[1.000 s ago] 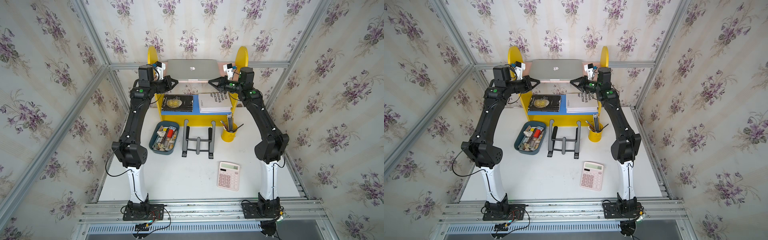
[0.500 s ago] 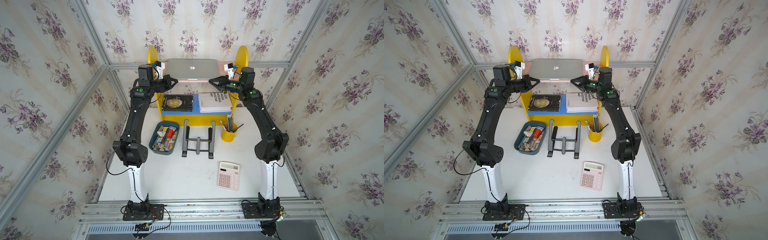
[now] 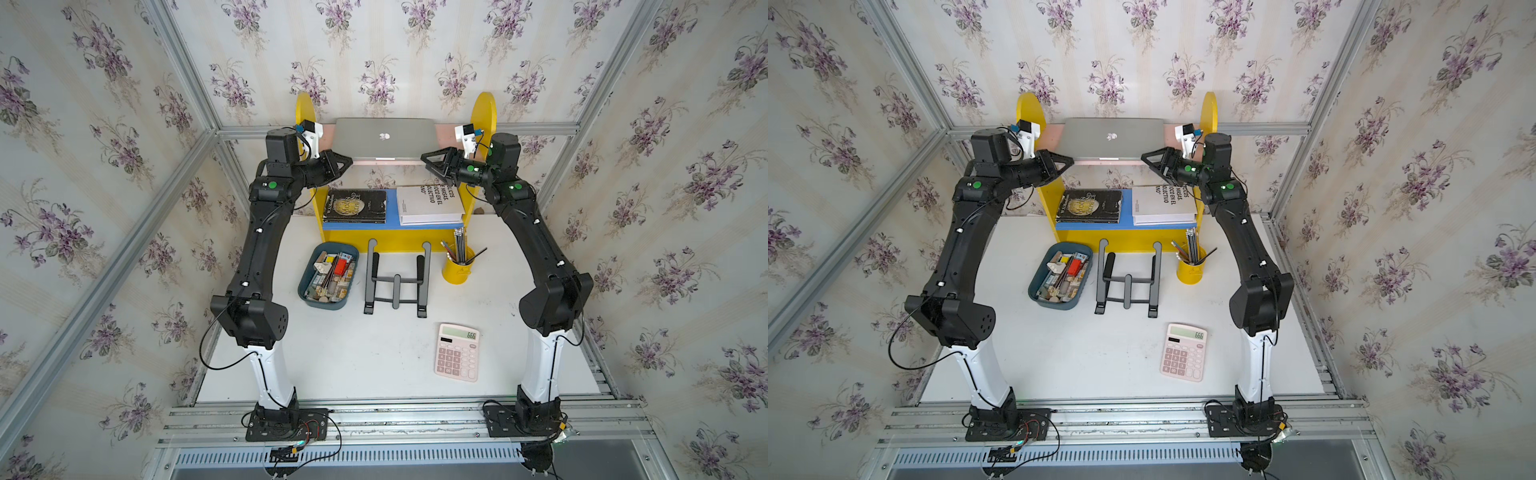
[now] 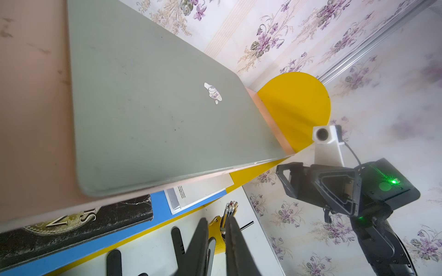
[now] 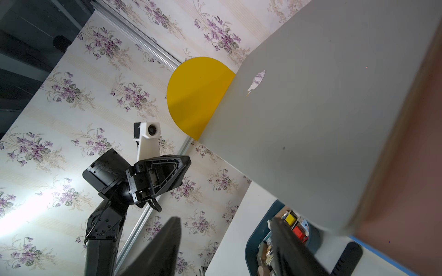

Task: Close the laptop lid and set it aside
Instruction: Place the laptop on the shelf.

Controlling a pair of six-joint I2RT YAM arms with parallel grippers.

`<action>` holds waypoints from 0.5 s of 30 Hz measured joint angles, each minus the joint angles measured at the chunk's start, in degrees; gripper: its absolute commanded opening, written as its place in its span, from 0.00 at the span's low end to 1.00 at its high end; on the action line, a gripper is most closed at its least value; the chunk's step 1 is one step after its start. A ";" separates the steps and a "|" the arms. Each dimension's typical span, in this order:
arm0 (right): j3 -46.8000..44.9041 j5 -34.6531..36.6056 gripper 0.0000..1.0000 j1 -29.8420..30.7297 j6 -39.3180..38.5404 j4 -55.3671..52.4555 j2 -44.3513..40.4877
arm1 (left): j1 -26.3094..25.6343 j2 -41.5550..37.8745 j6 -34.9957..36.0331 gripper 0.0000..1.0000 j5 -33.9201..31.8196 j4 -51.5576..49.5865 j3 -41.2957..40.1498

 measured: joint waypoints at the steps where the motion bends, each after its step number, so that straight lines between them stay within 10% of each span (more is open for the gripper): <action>1: -0.92 0.02 0.99 0.00 -0.33 0.09 -0.81 | 0.00 -1.16 -0.04 0.29 -0.02 0.37 -1.36; 15: -19.23 2.99 0.99 -0.20 -7.39 0.57 -14.34 | 0.00 -16.26 0.63 0.71 -1.75 3.65 -19.28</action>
